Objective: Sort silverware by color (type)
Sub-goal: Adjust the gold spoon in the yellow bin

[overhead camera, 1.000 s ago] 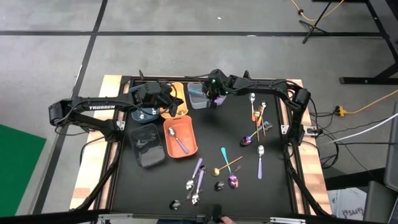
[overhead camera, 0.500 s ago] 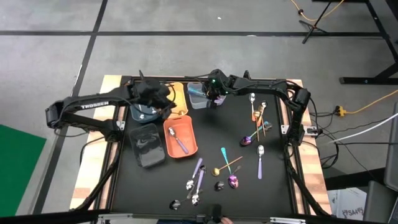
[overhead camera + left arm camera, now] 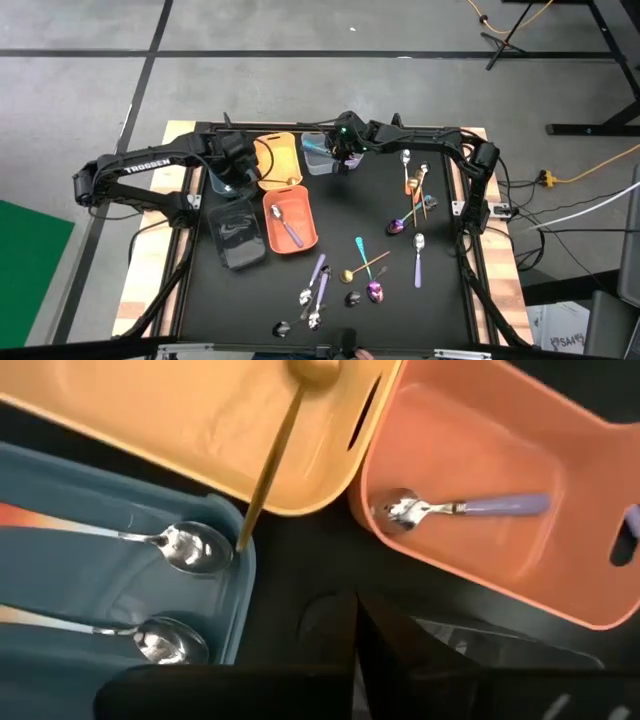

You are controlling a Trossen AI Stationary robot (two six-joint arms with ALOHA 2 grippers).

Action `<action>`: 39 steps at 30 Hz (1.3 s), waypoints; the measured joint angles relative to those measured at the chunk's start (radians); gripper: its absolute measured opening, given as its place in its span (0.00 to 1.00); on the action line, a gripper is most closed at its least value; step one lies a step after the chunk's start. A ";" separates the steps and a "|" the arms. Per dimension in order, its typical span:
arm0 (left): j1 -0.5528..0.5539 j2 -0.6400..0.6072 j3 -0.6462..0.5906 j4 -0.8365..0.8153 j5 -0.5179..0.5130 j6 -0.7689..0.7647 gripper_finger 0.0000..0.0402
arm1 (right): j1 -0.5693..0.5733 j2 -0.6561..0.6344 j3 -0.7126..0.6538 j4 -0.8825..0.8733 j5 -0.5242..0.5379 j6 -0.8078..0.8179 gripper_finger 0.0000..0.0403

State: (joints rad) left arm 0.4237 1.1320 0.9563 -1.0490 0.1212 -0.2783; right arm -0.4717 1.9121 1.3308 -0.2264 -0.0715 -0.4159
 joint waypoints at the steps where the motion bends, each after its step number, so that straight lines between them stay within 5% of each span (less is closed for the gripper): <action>1: 0.000 0.000 -0.008 0.003 -0.001 0.000 0.00 | 0.000 0.000 0.000 0.000 0.000 0.000 0.17; 22: 0.003 0.001 -0.179 0.222 -0.016 -0.011 0.00 | 0.000 0.000 0.000 0.000 0.000 -0.001 0.17; 39: 0.102 0.001 -0.192 0.341 -0.239 -0.106 0.00 | 0.000 -0.001 0.000 0.000 0.000 -0.001 0.17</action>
State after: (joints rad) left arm 0.5256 1.1332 0.7647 -0.7078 -0.1180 -0.3843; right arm -0.4713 1.9113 1.3308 -0.2264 -0.0719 -0.4171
